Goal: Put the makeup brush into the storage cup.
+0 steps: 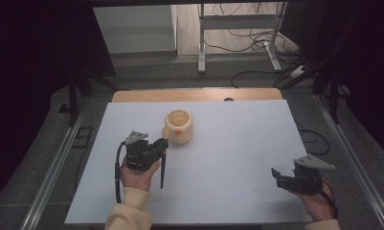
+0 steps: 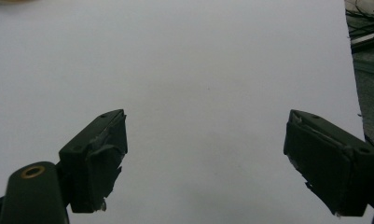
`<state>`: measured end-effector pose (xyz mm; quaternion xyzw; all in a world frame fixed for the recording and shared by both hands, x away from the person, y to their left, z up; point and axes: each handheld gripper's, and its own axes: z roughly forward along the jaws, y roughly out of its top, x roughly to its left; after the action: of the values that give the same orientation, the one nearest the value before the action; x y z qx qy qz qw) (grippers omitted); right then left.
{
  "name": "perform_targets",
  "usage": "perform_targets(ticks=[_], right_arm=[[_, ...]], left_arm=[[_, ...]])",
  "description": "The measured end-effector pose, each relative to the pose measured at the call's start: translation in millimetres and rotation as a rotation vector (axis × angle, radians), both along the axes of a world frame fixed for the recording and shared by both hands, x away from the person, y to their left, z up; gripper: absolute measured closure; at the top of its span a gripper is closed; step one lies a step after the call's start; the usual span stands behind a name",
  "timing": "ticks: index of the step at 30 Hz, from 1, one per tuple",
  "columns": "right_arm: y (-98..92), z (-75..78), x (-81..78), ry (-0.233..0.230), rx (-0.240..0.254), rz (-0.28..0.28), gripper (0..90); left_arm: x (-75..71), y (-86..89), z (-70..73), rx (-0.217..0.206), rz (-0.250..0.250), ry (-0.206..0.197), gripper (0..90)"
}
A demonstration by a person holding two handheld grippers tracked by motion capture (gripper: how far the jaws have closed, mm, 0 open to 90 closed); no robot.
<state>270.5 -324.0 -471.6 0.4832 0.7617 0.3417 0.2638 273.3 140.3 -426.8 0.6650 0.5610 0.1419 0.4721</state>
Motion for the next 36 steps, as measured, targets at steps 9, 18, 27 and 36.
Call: perform_targets(ticks=[9, 18, 27, 36], right_arm=[[-0.2, -0.2, -0.2, 0.001, -0.001, 0.005, 13.7], [-0.3, -0.4, 0.0, 0.004, -0.001, 0.004, 13.7], [-1.1, -0.7, 0.3, 0.004, -0.002, 0.004, 13.7], [-1.4, -0.8, 0.2, 0.004, -0.003, 0.003, 13.7]], left_arm=[[6.0, -0.2, 7.0, -0.006, -0.005, -0.013, 77.4], [11.2, -2.5, 15.5, -0.014, -0.012, -0.026, 77.4], [17.1, -4.3, 21.5, -0.017, -0.020, -0.037, 77.4], [21.9, -3.3, 30.5, -0.020, -0.020, -0.052, 77.4]])
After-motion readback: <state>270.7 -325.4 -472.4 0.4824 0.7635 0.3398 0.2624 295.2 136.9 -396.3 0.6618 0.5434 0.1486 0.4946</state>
